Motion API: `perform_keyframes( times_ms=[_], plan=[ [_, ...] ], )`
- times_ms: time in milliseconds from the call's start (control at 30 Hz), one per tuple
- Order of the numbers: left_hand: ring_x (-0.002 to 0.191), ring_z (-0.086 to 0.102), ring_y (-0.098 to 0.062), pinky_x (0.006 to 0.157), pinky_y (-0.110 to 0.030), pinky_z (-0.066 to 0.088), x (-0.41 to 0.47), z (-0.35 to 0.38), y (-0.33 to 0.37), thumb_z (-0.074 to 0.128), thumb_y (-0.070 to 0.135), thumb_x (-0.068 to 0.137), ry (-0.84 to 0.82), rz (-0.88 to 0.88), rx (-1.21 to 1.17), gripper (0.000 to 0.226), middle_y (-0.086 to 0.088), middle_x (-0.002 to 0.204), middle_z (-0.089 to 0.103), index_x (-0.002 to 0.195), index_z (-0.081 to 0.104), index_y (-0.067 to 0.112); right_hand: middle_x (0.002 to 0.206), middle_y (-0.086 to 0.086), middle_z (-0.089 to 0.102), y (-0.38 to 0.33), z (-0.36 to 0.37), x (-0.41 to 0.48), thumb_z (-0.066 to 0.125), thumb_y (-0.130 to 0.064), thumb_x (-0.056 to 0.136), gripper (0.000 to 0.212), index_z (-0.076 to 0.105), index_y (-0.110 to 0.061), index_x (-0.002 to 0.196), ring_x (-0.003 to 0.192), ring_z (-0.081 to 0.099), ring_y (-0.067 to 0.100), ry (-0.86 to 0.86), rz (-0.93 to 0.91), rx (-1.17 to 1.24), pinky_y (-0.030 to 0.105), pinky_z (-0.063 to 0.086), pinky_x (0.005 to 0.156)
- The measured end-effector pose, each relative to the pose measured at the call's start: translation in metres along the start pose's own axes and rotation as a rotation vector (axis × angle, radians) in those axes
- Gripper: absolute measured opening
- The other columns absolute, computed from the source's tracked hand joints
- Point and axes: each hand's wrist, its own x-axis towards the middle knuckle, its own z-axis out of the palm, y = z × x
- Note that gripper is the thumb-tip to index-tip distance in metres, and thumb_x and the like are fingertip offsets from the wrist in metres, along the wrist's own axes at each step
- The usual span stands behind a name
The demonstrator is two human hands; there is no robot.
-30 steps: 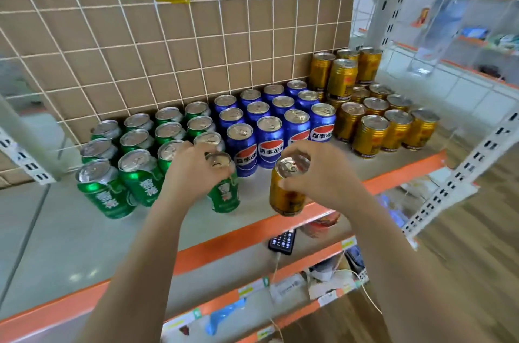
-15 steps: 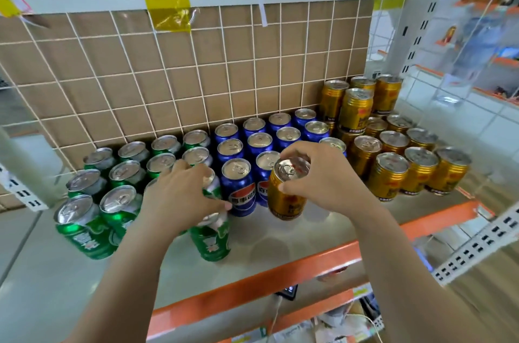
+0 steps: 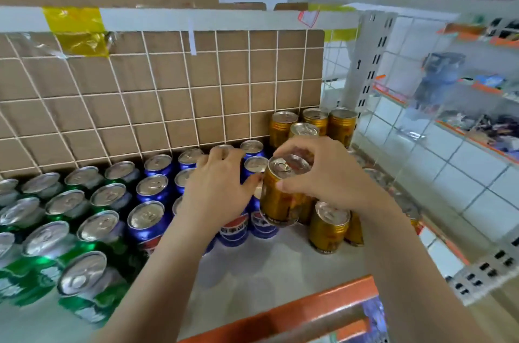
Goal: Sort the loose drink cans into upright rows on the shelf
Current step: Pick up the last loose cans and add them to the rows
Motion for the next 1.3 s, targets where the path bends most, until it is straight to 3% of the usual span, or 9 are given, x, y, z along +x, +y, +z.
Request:
perform_keyframes(
  times_ms=[100, 267, 400, 533, 867, 967, 1133, 1200, 1300],
  plan=[
    [0.126, 0.037, -0.030, 0.096, -0.040, 0.039, 0.014, 0.017, 0.026, 0.049, 0.051, 0.089, -0.019, -0.012, -0.015, 0.059, -0.008, 0.136, 0.042, 0.141, 0.035, 0.027, 0.091, -0.027, 0.057, 0.024, -0.034, 0.006, 0.079, -0.020, 0.068, 0.033, 0.066, -0.031, 0.097, 0.084, 0.049, -0.022, 0.006, -0.015, -0.002, -0.004, 0.036, 0.065],
    [0.129, 0.036, -0.029, 0.099, -0.040, 0.041, 0.032, 0.039, 0.056, 0.048, 0.052, 0.089, -0.057, -0.040, -0.012, 0.059, -0.005, 0.142, 0.036, 0.141, 0.033, 0.028, 0.096, -0.022, 0.061, 0.068, -0.081, 0.024, 0.078, -0.015, 0.066, 0.032, 0.067, -0.034, 0.090, 0.088, 0.054, -0.007, 0.012, 0.020, -0.055, 0.012, 0.036, 0.065],
    [0.134, 0.030, -0.031, 0.102, -0.041, 0.039, 0.046, 0.051, 0.075, 0.044, 0.054, 0.091, -0.101, -0.039, 0.059, 0.059, -0.006, 0.146, 0.032, 0.142, 0.030, 0.028, 0.096, -0.020, 0.062, 0.103, -0.095, 0.049, 0.076, -0.009, 0.067, 0.027, 0.067, -0.028, 0.084, 0.088, 0.052, -0.010, -0.011, 0.037, -0.017, 0.009, 0.036, 0.065],
    [0.134, 0.030, -0.028, 0.104, -0.041, 0.039, 0.057, 0.058, 0.080, 0.043, 0.055, 0.090, -0.093, -0.028, 0.083, 0.059, -0.005, 0.146, 0.031, 0.141, 0.028, 0.028, 0.101, -0.012, 0.064, 0.124, -0.094, 0.074, 0.074, -0.003, 0.069, 0.029, 0.066, -0.027, 0.082, 0.096, 0.057, 0.001, -0.039, 0.029, 0.028, 0.019, 0.041, 0.073],
    [0.133, 0.033, -0.029, 0.104, -0.043, 0.041, 0.074, 0.066, 0.073, 0.045, 0.054, 0.090, -0.049, -0.087, 0.065, 0.061, -0.005, 0.144, 0.034, 0.143, 0.025, 0.030, 0.103, -0.013, 0.055, 0.135, -0.078, 0.093, 0.062, 0.002, 0.078, 0.030, 0.063, -0.025, 0.090, 0.101, 0.054, 0.006, -0.173, 0.003, -0.032, 0.010, 0.040, 0.074],
    [0.133, 0.033, -0.032, 0.103, -0.046, 0.041, 0.082, 0.068, 0.074, 0.046, 0.052, 0.090, -0.062, -0.089, 0.050, 0.061, -0.006, 0.145, 0.032, 0.143, 0.025, 0.030, 0.103, -0.019, 0.054, 0.136, -0.079, 0.090, 0.062, 0.002, 0.078, 0.032, 0.064, -0.027, 0.092, 0.107, 0.061, 0.022, -0.188, 0.000, -0.035, 0.034, 0.052, 0.088],
    [0.132, 0.035, -0.032, 0.102, -0.045, 0.041, 0.085, 0.068, 0.073, 0.048, 0.051, 0.090, -0.034, -0.084, 0.048, 0.062, -0.006, 0.144, 0.033, 0.143, 0.024, 0.030, 0.122, -0.002, 0.056, 0.134, -0.073, 0.087, 0.061, -0.001, 0.079, 0.031, 0.064, -0.020, 0.104, 0.112, 0.057, 0.025, -0.155, -0.003, -0.161, 0.036, 0.047, 0.090],
    [0.130, 0.037, -0.029, 0.101, -0.042, 0.043, 0.083, 0.064, 0.070, 0.048, 0.051, 0.090, 0.010, -0.087, 0.065, 0.061, -0.006, 0.142, 0.036, 0.142, 0.025, 0.028, 0.120, -0.004, 0.056, 0.132, -0.068, 0.085, 0.062, -0.004, 0.078, 0.032, 0.064, -0.021, 0.105, 0.120, 0.049, 0.021, -0.042, -0.070, -0.201, 0.033, 0.042, 0.096],
    [0.129, 0.039, -0.026, 0.100, -0.039, 0.043, 0.078, 0.052, 0.060, 0.046, 0.051, 0.091, 0.089, -0.144, 0.115, 0.059, -0.005, 0.141, 0.037, 0.141, 0.029, 0.026, 0.141, -0.005, 0.041, 0.112, -0.061, 0.079, 0.061, -0.014, 0.085, 0.035, 0.058, -0.024, 0.119, 0.136, 0.027, 0.017, 0.076, -0.107, -0.240, 0.034, 0.024, 0.110]
  ],
)
